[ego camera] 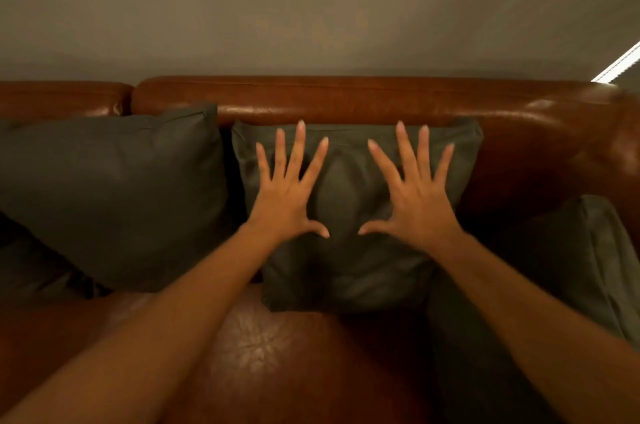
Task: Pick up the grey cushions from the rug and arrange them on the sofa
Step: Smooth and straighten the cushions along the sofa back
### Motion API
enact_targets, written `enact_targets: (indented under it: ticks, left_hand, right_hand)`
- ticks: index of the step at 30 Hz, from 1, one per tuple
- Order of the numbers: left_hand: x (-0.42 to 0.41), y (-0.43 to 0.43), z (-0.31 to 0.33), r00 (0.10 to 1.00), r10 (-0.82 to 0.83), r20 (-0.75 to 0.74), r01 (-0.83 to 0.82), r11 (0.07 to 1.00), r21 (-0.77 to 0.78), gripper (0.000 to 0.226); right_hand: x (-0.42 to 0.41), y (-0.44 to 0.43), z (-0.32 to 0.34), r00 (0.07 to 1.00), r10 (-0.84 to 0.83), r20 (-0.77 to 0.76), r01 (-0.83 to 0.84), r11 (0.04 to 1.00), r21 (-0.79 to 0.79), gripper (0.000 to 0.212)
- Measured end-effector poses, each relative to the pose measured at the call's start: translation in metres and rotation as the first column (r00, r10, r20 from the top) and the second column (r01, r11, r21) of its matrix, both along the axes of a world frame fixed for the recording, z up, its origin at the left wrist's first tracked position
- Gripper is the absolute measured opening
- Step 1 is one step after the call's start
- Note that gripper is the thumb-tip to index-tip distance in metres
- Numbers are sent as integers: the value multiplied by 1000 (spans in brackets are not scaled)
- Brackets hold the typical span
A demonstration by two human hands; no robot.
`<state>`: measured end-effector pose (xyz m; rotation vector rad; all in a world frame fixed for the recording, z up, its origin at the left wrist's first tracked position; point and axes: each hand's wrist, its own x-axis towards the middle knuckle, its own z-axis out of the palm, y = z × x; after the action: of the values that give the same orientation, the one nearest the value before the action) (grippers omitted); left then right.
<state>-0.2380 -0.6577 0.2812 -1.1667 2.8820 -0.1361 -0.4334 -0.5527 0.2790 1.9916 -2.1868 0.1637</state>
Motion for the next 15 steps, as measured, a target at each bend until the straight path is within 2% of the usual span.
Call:
enact_targets:
  ticks: [1, 3, 5, 6, 10, 12, 15]
  left_hand:
    - [-4, -14, 8, 999, -9, 37, 8, 1000, 16, 155]
    - [-10, -36, 16, 993, -38, 115, 28, 996, 85, 153]
    - [-17, -51, 15, 983, -58, 174, 36, 991, 130, 153]
    - [-21, -55, 12, 981, -57, 187, 32, 990, 138, 153]
    - [-30, -61, -1, 986, -6, 164, -12, 994, 111, 149]
    - [-35, -67, -8, 988, 4, 156, -18, 996, 90, 150]
    - [-40, -74, -14, 986, 5, 168, -17, 997, 74, 151]
  right_hand:
    - [-9, -15, 12, 999, 17, -36, -16, 999, 37, 142]
    - [-22, -39, 30, 995, 41, -93, -21, 978, 207, 147]
    - [-31, -54, 33, 997, 8, -83, 23, 928, 371, 148]
    - [-33, -59, 29, 997, -24, -74, 52, 914, 402, 148]
    - [-33, -74, 15, 992, -75, -104, 110, 915, 388, 139]
    - [-34, -80, 1, 986, -71, -150, 116, 941, 318, 137]
    - [-35, -83, -11, 991, -53, -122, 82, 965, 248, 133]
